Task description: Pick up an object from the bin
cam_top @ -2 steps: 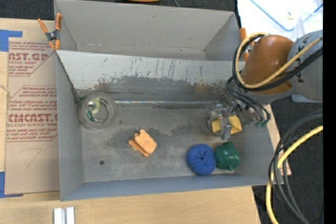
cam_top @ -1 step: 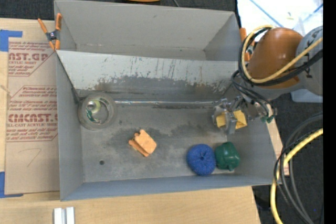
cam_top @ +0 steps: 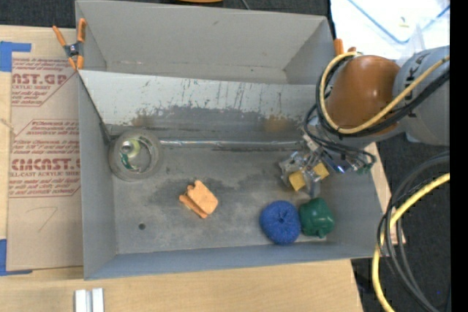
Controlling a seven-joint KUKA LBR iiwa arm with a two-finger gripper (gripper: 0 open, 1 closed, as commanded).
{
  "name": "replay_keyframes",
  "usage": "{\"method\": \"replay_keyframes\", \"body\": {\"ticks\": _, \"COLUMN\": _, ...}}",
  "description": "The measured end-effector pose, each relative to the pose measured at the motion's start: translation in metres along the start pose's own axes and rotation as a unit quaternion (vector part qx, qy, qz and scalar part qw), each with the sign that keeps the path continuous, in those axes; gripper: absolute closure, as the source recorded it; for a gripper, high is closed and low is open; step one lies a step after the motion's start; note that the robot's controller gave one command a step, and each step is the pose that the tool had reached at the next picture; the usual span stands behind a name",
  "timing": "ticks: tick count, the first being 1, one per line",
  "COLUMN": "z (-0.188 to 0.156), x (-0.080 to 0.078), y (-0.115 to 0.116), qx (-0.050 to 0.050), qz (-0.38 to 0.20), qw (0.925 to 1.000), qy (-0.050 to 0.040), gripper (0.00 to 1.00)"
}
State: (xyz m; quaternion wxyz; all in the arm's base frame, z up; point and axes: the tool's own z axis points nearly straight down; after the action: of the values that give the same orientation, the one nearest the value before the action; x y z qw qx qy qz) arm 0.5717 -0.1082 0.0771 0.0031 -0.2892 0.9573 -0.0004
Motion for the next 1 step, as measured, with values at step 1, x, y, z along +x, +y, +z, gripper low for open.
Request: {"method": "replay_keyframes", "body": {"ticks": 1, "z": -0.0951, "x": -0.0014, "y": -0.0047, "qx": 0.0, "qz": 0.079, "qw": 0.9969, "qy": -0.0012, "gripper": 1.0}}
